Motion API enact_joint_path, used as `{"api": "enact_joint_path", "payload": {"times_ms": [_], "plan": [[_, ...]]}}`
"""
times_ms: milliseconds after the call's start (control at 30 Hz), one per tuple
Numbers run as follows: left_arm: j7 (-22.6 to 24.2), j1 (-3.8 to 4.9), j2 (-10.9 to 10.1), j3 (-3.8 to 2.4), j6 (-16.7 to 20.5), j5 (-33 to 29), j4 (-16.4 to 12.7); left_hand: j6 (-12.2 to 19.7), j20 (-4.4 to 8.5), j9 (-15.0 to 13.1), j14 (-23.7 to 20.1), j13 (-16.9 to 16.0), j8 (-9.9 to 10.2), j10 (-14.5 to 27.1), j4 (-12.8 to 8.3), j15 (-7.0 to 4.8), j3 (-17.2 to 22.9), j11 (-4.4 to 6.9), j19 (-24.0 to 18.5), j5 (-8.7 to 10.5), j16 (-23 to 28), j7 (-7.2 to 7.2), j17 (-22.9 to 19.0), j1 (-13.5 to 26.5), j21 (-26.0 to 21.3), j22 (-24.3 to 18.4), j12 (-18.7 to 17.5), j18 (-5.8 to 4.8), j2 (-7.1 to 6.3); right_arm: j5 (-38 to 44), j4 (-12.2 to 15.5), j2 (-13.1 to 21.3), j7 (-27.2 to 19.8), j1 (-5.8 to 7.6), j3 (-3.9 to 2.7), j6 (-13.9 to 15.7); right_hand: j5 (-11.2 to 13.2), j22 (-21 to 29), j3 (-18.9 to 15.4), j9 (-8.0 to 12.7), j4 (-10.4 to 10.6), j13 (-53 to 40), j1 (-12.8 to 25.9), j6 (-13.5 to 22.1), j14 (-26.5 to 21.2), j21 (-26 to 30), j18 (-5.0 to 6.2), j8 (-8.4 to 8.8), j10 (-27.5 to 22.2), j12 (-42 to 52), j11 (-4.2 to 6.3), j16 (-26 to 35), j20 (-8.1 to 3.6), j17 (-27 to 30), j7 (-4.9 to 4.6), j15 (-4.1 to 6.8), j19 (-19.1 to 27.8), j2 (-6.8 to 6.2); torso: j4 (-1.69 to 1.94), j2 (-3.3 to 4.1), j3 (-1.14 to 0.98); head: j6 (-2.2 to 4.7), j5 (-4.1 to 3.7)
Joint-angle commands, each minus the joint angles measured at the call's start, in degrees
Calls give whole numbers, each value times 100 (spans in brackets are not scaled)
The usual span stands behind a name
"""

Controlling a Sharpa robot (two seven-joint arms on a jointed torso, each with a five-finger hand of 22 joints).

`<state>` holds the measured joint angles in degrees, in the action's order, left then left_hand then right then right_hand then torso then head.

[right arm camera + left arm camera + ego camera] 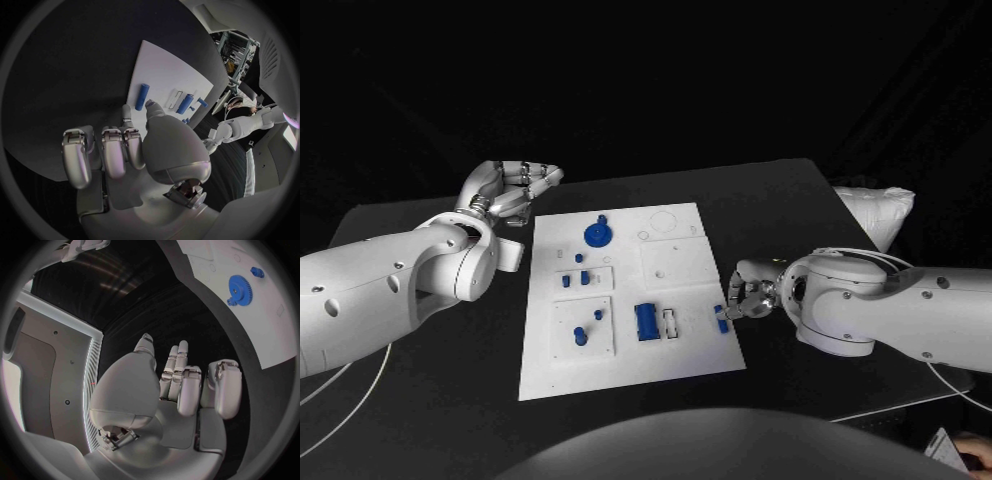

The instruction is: Assemble the parts on the task board

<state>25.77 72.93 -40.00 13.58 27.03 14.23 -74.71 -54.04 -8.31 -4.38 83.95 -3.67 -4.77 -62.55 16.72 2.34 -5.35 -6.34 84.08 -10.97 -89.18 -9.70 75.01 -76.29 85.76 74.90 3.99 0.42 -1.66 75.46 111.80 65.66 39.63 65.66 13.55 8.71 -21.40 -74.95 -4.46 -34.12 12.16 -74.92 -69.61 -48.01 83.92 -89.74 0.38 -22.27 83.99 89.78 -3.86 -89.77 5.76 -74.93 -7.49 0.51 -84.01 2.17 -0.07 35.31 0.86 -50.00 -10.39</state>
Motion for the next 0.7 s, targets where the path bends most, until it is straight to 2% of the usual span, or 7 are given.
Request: {"api": "enact_joint_path", "payload": {"times_ms": [33,133,300,433,567,700], "plan": [[28,2,4,-4,-82,42,-13,26,-29,1,517,-7,24,3,-1,29,-29,-15,258,-38,14,-5,1284,-6,-2,1363,7,69,70,70,-12,-44,231,-13,2,-71,87,-1505,76,15,-39,-1508,-34,-69,608,-26,-38,13,601,22,20,-23,28,-1507,12,-16,-599,-22,3,-5,1,0,-11],[35,2,0,-4,-75,43,-18,24,-29,0,518,-7,22,0,-3,28,-29,-14,263,-40,13,-3,1287,-16,4,1365,8,68,80,67,-28,-80,224,-16,2,-100,175,-1505,133,25,-106,-1508,-96,-116,608,-26,-38,5,601,22,35,-23,20,-1507,28,-7,-599,-56,4,-5,2,0,-2],[40,2,-7,-4,-71,43,-20,22,-29,-1,520,-7,21,-2,-5,28,-29,-13,265,-42,11,-2,1291,-23,7,1366,9,67,86,65,-57,-138,218,-22,2,-130,205,-1505,157,28,-132,-1508,-117,-140,608,-26,-38,-1,601,22,43,-23,17,-1507,36,-3,-599,-70,1,-8,1,0,-28],[34,2,-12,-4,-84,43,-16,22,-29,-1,520,-7,21,-2,-5,28,-29,-13,265,-42,11,-2,1291,-23,7,1366,9,67,86,63,-86,-190,232,-26,2,-181,318,-1505,245,41,-233,-1508,-224,-185,608,-26,-38,-4,601,22,68,-23,8,-1507,62,5,-599,-96,-2,-4,2,0,-38],[3,2,-8,-4,-115,46,-7,22,-29,-1,520,-7,21,-2,-5,28,-29,-13,265,-42,11,-2,1291,-23,7,1366,9,67,86,67,-106,-229,253,-28,1,-242,461,-1505,331,68,-324,-1508,-315,-229,608,-26,-38,12,601,22,84,-23,4,-1507,79,6,-599,-124,0,-1,-2,0,-15],[-10,2,-3,-4,-130,50,-5,22,-29,-1,520,-7,21,-2,-5,28,-29,-13,265,-42,11,-2,1291,-23,7,1366,9,67,86,71,-133,-267,273,-29,1,-297,497,-1505,361,80,-352,-1508,-340,-245,608,-26,-38,21,601,22,89,-23,4,-1507,83,7,-599,-131,3,1,1,0,-18]]}}
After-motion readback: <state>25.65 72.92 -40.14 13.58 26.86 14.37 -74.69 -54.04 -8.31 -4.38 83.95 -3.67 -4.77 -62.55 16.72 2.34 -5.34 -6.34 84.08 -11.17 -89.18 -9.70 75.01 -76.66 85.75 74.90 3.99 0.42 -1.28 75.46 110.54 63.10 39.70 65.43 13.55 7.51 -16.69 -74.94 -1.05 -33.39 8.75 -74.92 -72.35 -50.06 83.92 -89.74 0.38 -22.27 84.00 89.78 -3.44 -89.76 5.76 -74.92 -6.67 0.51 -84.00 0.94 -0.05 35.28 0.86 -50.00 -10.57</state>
